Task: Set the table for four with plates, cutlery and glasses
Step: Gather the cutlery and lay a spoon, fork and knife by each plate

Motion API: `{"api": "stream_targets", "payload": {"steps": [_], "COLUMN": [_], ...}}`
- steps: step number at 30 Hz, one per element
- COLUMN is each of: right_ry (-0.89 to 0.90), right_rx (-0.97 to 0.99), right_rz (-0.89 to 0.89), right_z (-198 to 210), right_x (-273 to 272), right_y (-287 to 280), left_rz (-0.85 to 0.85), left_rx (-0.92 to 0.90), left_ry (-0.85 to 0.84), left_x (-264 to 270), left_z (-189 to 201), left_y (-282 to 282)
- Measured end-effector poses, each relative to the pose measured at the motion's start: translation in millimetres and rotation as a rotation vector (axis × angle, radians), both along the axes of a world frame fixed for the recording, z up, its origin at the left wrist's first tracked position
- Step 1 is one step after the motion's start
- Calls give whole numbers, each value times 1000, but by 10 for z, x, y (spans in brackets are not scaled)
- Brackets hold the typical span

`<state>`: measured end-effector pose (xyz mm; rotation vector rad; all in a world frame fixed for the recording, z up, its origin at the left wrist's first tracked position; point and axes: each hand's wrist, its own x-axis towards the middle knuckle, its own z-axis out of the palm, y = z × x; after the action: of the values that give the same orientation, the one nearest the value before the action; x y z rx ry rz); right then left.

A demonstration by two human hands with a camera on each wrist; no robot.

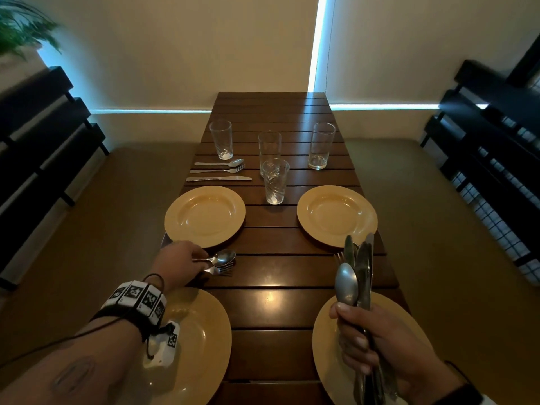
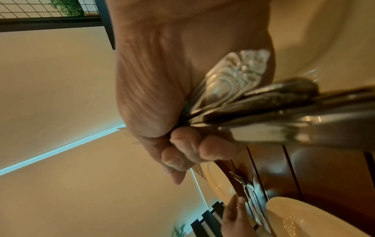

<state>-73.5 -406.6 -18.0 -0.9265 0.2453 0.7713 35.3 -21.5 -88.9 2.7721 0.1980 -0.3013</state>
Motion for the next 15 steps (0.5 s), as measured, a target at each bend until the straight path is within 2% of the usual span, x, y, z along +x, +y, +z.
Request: {"api": "stream_targets", "payload": {"steps": [3, 5, 7, 9, 11, 13, 15], "right_ry": [-23, -44, -52, -64, -90, -117, -123], "right_rx": [11, 7, 14, 37, 48, 68, 76], "right_rz": [29, 54, 85, 127, 180, 224, 254], "right_z": [79, 109, 118, 160, 201, 234, 238], "right_x": [-24, -51, -81, -138, -208, -272, -334], "right_y": [8, 15, 39, 52, 38, 5, -44], "left_rz": [-50, -91, -98, -70, -24, 40, 93], "left_rx": [-183, -422, -707, -997, -1196, -1331, -1379], "left_ry": [-158, -170, -128, -57, -2, -1, -48], "left_x": [-245, -540, -758, -853, -890, -936, -989], "left_z": [517, 896, 1111, 1161, 1138, 1107, 1114], "left_y": [-573, -1083, -1503, -1816, -2033, -2155, -2183]}}
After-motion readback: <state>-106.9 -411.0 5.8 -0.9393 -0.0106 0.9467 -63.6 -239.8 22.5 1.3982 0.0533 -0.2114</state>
